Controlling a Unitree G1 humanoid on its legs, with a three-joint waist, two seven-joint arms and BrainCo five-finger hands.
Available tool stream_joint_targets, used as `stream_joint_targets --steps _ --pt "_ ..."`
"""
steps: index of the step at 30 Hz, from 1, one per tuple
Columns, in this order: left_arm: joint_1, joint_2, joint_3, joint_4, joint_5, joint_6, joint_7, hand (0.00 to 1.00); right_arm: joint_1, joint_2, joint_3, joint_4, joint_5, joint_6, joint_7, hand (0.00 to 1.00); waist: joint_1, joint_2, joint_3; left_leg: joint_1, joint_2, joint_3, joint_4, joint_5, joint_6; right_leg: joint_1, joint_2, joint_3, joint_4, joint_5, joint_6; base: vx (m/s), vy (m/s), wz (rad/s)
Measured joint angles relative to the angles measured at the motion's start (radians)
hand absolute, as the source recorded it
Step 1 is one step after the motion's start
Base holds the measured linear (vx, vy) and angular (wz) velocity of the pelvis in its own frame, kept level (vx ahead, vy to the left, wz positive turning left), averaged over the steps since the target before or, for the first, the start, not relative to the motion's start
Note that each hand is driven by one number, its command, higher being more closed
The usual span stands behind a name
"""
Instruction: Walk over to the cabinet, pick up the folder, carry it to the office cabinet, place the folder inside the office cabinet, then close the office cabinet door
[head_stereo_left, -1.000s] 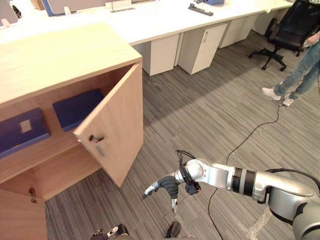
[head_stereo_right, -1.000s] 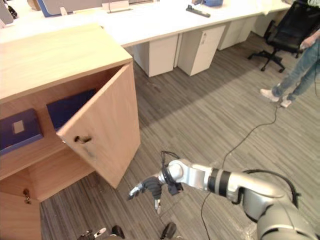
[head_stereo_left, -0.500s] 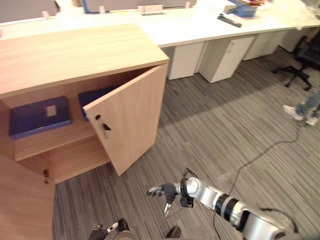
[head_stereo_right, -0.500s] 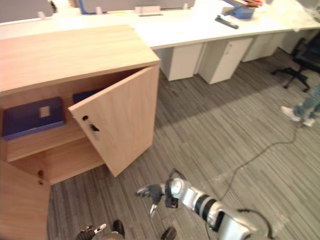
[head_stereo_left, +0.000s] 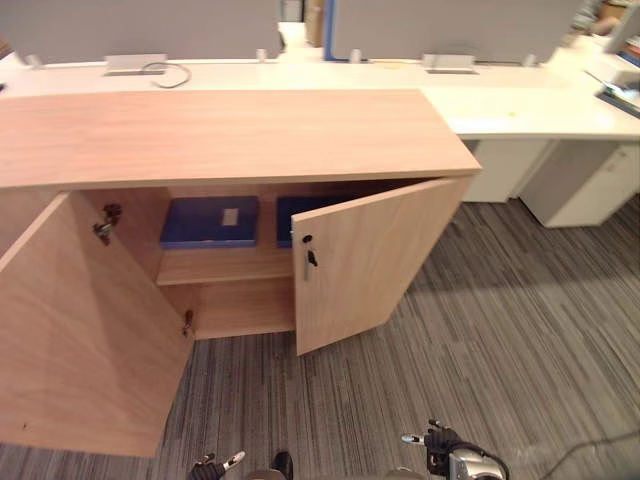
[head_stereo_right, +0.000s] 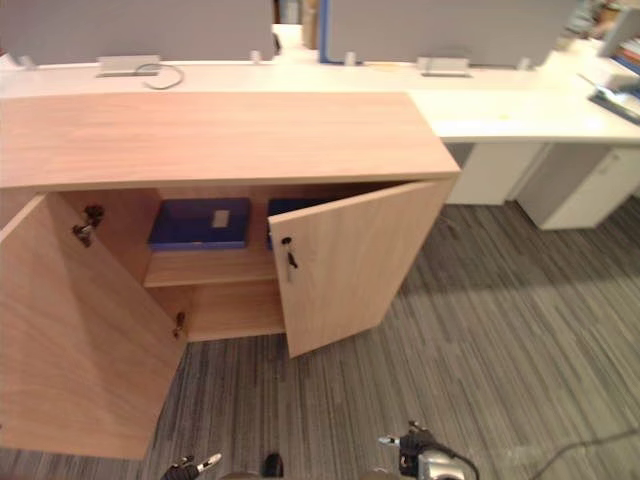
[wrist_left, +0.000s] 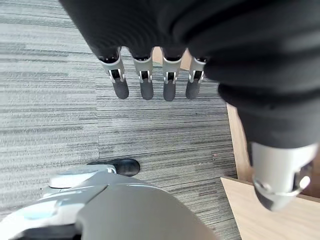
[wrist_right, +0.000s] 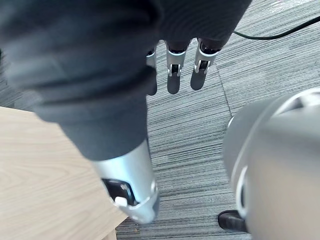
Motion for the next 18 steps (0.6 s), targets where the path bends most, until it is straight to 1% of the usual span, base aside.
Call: stream_joint_targets --steps 1,2,3,4,5,6,7,8,10,12,14,18 --pt "0.001 -0.002 0.013 0.000 0.000 0.000 0.000 0.00 0.008 0.011 -0.034 0.000 0.005 0.000 -0.003 0.00 -0.004 -0.004 0.002 -0.002 -0.003 -0.037 0.011 -0.006 -0.013 -0.008 0.027 0.077 -0.052 0.004 0.005 0.03 -0.134 0.96" --pt "0.001 -0.005 0.033 0.000 0.000 0.000 0.000 0.00 0.014 0.018 -0.045 -0.001 0.018 0.000 -0.007 0.00 -0.004 -0.009 0.004 -0.005 -0.008 -0.054 0.018 -0.011 -0.022 -0.011 0.032 0.106 -0.081 0.011 0.009 0.03 -0.234 0.92" --pt "0.002 -0.006 0.080 -0.002 0.001 0.000 -0.001 0.00 0.030 0.040 -0.071 -0.008 0.038 -0.001 -0.012 0.00 -0.005 -0.038 0.003 -0.005 -0.032 -0.076 0.030 -0.030 -0.045 -0.010 0.026 0.152 -0.120 0.063 0.016 0.04 -0.272 0.69" --pt "0.015 -0.020 0.136 0.000 0.001 0.001 0.000 0.00 0.054 0.059 -0.073 -0.022 0.042 -0.001 -0.013 0.00 0.000 -0.051 -0.001 0.003 -0.036 -0.085 0.033 -0.040 -0.058 -0.021 0.016 0.157 -0.095 0.068 0.036 0.05 -0.276 0.58" --pt "0.025 -0.031 0.154 -0.007 0.001 -0.001 0.000 0.00 0.066 0.067 -0.074 -0.035 0.044 -0.002 -0.013 0.00 -0.002 -0.038 -0.012 -0.003 -0.023 -0.068 0.032 -0.044 -0.056 -0.024 0.024 0.142 -0.101 0.055 0.036 0.08 -0.226 0.31" --pt "0.040 -0.057 0.197 -0.015 0.001 -0.001 -0.001 0.00 0.079 0.079 -0.088 -0.053 0.058 -0.004 -0.011 0.00 -0.004 -0.016 -0.017 -0.004 0.011 -0.052 0.037 -0.039 -0.076 -0.023 0.047 0.119 -0.110 0.041 0.023 0.08 -0.156 0.14" --pt "0.045 -0.064 0.215 -0.019 0.001 0.000 -0.001 0.00 0.081 0.083 -0.098 -0.063 0.063 -0.005 -0.012 0.00 -0.005 -0.008 -0.017 -0.005 0.024 -0.039 0.040 -0.037 -0.085 -0.019 0.059 0.113 -0.117 0.040 0.021 0.13 -0.208 0.17" --pt "0.052 -0.083 0.255 -0.021 0.001 -0.001 -0.001 0.00 0.090 0.094 -0.111 -0.071 0.068 -0.006 -0.011 0.00 -0.007 -0.003 -0.021 -0.005 0.058 -0.021 0.039 -0.042 -0.104 0.005 0.088 0.089 -0.148 0.040 0.020 0.08 -0.127 0.18" --pt "0.058 -0.088 0.288 -0.021 -0.003 -0.001 -0.002 0.00 0.109 0.096 -0.121 -0.071 0.072 -0.007 -0.010 0.00 -0.009 -0.008 -0.032 -0.002 0.089 -0.032 0.027 -0.045 -0.119 0.030 0.115 0.060 -0.183 0.042 0.019 0.11 -0.138 0.24" --pt "0.067 -0.094 0.305 -0.020 -0.012 -0.001 -0.001 0.00 0.121 0.098 -0.160 -0.071 0.073 -0.007 -0.010 0.00 -0.010 -0.007 -0.043 -0.003 0.100 -0.038 0.007 -0.041 -0.127 0.045 0.126 0.041 -0.210 0.046 0.010 0.16 -0.104 0.18" --pt "0.073 -0.095 0.305 -0.019 -0.023 0.000 0.000 0.00 0.125 0.103 -0.193 -0.066 0.074 -0.008 -0.010 0.00 -0.012 -0.002 -0.057 -0.003 0.100 -0.045 -0.011 -0.037 -0.141 0.059 0.128 0.025 -0.233 0.060 -0.011 0.17 0.006 0.22" --pt "0.073 -0.091 0.302 -0.021 -0.037 -0.001 0.000 0.00 0.123 0.120 -0.225 -0.064 0.073 -0.012 -0.009 0.00 -0.013 -0.010 -0.060 -0.005 0.088 -0.081 -0.025 -0.038 -0.143 0.095 0.122 -0.019 -0.273 0.065 -0.008 0.13 0.034 0.36"
